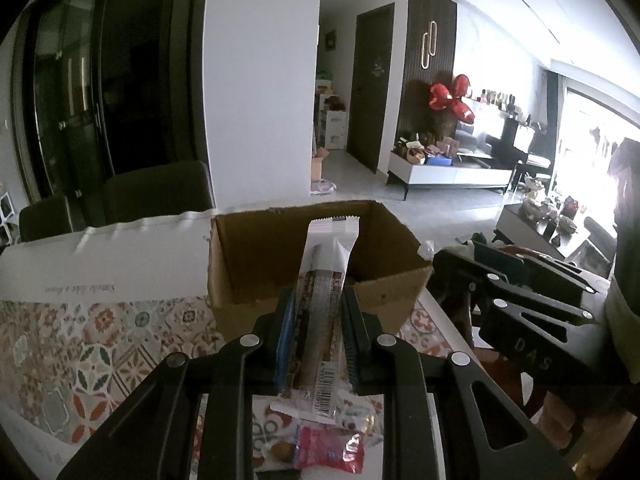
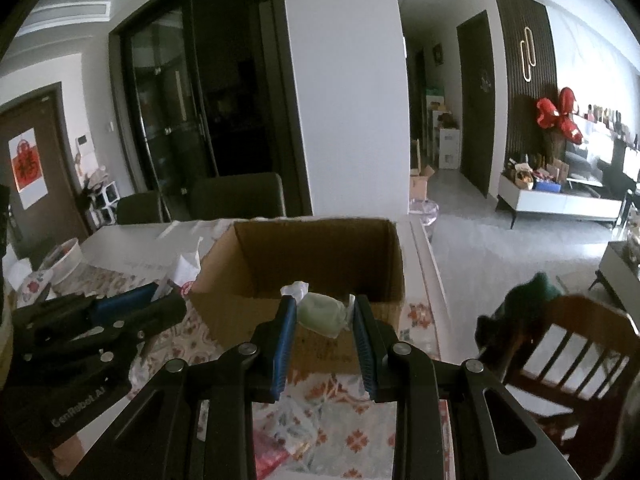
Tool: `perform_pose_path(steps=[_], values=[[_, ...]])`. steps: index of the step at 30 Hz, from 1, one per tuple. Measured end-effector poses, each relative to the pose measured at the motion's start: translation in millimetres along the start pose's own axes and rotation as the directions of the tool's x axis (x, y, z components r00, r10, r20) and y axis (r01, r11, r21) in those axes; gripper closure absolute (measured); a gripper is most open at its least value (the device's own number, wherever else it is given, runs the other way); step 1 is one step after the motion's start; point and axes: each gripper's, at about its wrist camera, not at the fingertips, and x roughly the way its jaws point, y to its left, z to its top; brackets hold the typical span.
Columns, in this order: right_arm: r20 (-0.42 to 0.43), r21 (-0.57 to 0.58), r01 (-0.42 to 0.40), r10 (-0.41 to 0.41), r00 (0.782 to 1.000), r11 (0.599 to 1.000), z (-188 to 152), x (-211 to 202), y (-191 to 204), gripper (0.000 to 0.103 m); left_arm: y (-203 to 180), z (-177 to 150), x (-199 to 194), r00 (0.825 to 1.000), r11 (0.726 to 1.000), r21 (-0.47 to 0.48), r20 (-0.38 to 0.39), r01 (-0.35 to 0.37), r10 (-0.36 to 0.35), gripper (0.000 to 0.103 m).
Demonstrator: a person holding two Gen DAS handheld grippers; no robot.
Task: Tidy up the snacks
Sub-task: 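Carry the green candy and tube snack into the box while opening both tools to release, then move both tools back from the box to the red and dark green packets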
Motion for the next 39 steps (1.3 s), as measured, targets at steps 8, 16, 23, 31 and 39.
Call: perform_pose_path(steps=[8, 16, 23, 31, 39], values=[[-0.01, -0.019, 0.009, -0.009, 1.0, 1.0, 28, 25, -4, 0.073, 6, 27, 20, 1.0, 0.999, 0.023, -0.014, -0.024, 0.025, 0.08], [-0.05, -0.041, 0.009, -0.012, 0.999, 0.999, 47, 49, -9, 0.073, 13, 51, 50, 0.997, 0.998, 0.028, -0.054, -0.048, 0.049, 0.08], [-0.097, -0.031, 0.008, -0.011, 0.995, 0.999, 57, 72, -13, 0.073, 18, 63, 82, 0.991, 0.998, 0.025, -0.119, -0.059, 0.061, 0.08], [-0.138, -0.048, 0.024, -0.031, 0.99, 0.999, 58, 90, -9, 0.072, 24, 71, 104, 0.981, 0.995, 0.025, -0.165, -0.097, 0.1, 0.074], [-0.153, -0.046, 0.046, -0.052, 0.987, 0.998, 54, 87, -13, 0.048, 28, 61, 83, 0.975, 0.983, 0.044, -0.127, -0.18, 0.184, 0.04]])
